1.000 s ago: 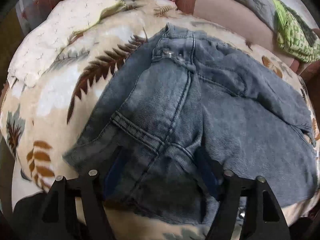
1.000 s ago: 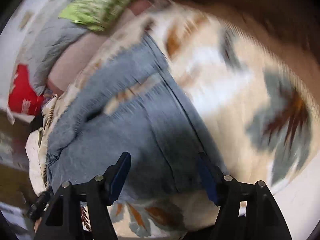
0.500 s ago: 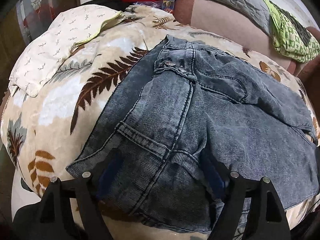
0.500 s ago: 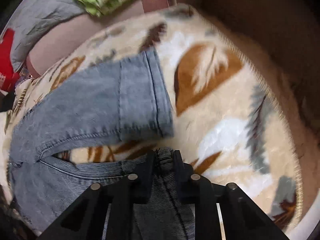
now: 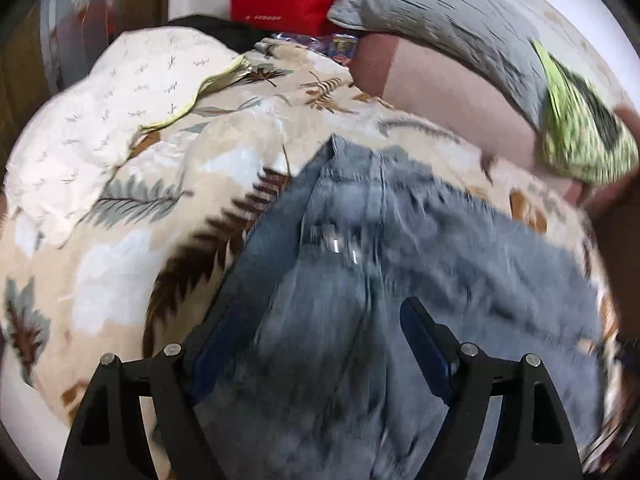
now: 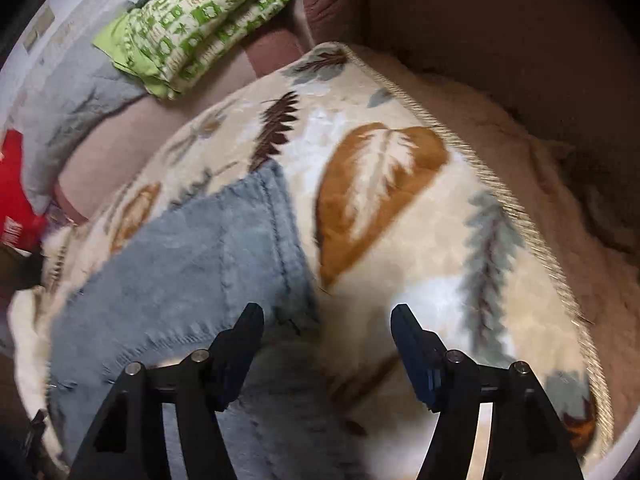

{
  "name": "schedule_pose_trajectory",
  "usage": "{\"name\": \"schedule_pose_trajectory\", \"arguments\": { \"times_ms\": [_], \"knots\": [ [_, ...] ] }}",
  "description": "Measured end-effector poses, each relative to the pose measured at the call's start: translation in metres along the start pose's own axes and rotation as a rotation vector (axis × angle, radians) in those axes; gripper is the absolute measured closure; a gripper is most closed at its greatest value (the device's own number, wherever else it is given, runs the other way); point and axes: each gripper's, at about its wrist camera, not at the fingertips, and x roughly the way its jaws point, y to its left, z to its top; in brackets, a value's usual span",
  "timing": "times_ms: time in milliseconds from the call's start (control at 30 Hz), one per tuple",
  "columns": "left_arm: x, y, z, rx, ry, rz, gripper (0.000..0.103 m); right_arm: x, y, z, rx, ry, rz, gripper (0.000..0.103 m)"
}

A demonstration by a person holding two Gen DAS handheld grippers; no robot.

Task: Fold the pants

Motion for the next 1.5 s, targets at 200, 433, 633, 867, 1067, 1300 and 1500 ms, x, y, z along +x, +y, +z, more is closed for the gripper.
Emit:
{"name": "schedule_pose_trajectory", "arguments": {
  "times_ms": [200,433,633,867,1067,1300,1500],
  "knots": [
    [0.053,0.009,0.041,-0.063,0.080,0.024,0.021,0.045,0.018,0.009,-0.069,0.120,-0.001,0.033],
    [0.093,-0.009,0.049,0.045,0.131,0.117,0.039,0.046,0.056,0.016,-0.294,0.105,-0.132,0.091],
    [0.101,-0.021,0.047,0.112,0.133,0.166,0.058,0.049,0.065,0.013,-0.395,0.064,-0.299,0.095],
    [0.077,-0.008,0.076,0.035,0.102,0.065,0.032,0.035,0.037,0.041,-0.180,0.023,-0.082,0.028],
    [0.100,-0.012,0.122,-0.016,0.096,-0.033,0.027,0.061,0.062,0.087,-0.151,-0.002,0.007,0.024],
    [0.148,-0.018,0.145,-0.068,0.158,-0.083,0.027,0.118,0.076,0.092,-0.161,0.096,-0.001,0.037],
    [0.169,-0.017,0.156,-0.089,0.174,-0.090,0.033,0.115,0.064,0.098,-0.107,0.085,0.041,0.038]
  ]
}}
